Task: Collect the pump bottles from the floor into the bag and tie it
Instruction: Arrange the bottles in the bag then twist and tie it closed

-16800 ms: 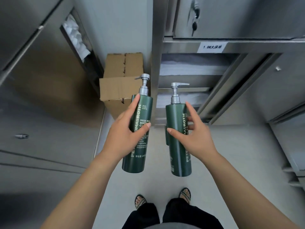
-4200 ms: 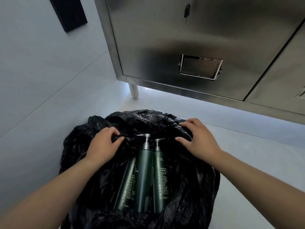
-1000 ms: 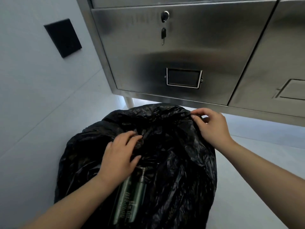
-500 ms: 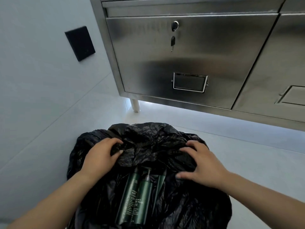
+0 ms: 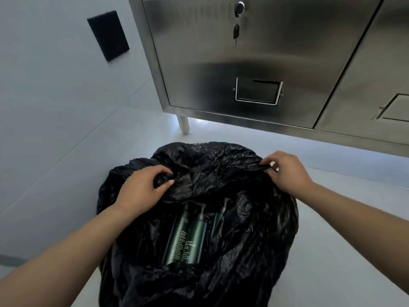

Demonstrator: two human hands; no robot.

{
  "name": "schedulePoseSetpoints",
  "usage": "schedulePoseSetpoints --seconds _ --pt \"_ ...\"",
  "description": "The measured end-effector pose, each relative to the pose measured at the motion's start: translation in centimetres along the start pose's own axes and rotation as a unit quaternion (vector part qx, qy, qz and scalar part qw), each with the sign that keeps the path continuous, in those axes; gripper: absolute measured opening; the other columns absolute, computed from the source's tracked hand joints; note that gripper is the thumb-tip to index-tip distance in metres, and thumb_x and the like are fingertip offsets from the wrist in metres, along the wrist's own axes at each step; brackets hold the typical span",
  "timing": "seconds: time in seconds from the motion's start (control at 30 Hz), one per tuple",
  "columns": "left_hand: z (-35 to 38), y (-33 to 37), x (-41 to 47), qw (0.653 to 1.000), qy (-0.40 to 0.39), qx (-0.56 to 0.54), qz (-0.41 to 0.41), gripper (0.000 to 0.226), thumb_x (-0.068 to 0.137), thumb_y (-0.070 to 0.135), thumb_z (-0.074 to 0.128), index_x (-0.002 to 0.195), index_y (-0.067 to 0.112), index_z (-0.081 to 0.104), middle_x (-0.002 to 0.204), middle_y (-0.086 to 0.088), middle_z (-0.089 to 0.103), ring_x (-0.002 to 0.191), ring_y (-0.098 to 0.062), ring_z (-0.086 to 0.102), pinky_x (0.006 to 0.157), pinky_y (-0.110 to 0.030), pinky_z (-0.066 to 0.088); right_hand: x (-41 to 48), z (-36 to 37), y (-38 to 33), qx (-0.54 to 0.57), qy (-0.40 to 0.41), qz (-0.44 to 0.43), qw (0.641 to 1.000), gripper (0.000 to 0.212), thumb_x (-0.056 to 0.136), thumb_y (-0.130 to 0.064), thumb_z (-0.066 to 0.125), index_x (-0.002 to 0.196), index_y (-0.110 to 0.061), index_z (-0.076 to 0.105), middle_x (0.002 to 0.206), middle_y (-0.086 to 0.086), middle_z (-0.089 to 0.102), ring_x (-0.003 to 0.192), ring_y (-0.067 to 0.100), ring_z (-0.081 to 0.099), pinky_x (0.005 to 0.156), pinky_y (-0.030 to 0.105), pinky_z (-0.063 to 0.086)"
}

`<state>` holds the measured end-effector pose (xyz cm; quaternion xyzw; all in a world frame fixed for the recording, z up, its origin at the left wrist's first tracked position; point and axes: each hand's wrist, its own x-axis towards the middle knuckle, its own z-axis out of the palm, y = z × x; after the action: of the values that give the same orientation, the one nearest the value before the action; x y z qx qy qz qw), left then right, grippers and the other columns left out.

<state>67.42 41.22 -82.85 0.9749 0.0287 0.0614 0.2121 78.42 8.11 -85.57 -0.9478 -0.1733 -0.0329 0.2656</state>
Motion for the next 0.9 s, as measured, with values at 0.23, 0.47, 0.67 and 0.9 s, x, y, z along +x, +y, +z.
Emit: schedulePoseSetpoints --seconds 0.23,0.47,0.67,0.9 --pt "1.5 0.4 -2.4 0.994 -0.102 0.024 0.044 0.027 0.083 0.040 0.066 0.109 0.033 0.063 0.114 0.007 0.066 0.106 -0.015 0.060 0.089 -0.033 0.049 -1.0 2.0 -1.6 0.052 -0.130 -0.036 0.989 0.039 0.077 -0.031 0.074 0.113 -0.019 0.064 0.117 0.002 0.061 0.104 0.016 0.055 0.088 0.023 0.038" --pt "2.7 -0.4 -3.9 0.986 -0.148 0.045 0.066 0.034 0.086 0.031 0.065 0.119 0.029 0.058 0.119 0.003 0.060 0.111 -0.016 0.057 0.094 -0.036 0.048 -4.6 3.4 0.4 0.085 -0.073 0.014 0.994 0.073 0.072 -0.028 0.078 0.135 -0.018 0.044 0.139 0.010 0.039 0.130 0.022 0.035 0.110 0.034 0.029" --pt "3.2 -0.2 -3.7 0.984 -0.155 -0.007 0.092 0.023 0.091 0.022 0.058 0.112 0.030 0.063 0.109 0.005 0.062 0.105 -0.013 0.058 0.091 -0.034 0.047 -8.4 3.4 2.4 0.147 -0.064 0.112 0.981 0.084 0.067 -0.047 0.076 0.139 -0.025 0.038 0.130 0.004 0.049 0.120 0.016 0.046 0.098 0.024 0.031" --pt "6.0 3.6 -2.1 0.972 -0.187 -0.045 0.135 0.023 0.094 0.023 0.052 0.110 0.034 0.065 0.102 0.008 0.055 0.087 -0.008 0.054 0.077 -0.030 0.046 -12.4 1.4 1.3 0.160 -0.033 0.098 0.982 0.085 0.066 -0.063 0.063 0.139 -0.030 0.036 0.133 -0.008 0.042 0.122 0.002 0.038 0.102 0.025 0.032"
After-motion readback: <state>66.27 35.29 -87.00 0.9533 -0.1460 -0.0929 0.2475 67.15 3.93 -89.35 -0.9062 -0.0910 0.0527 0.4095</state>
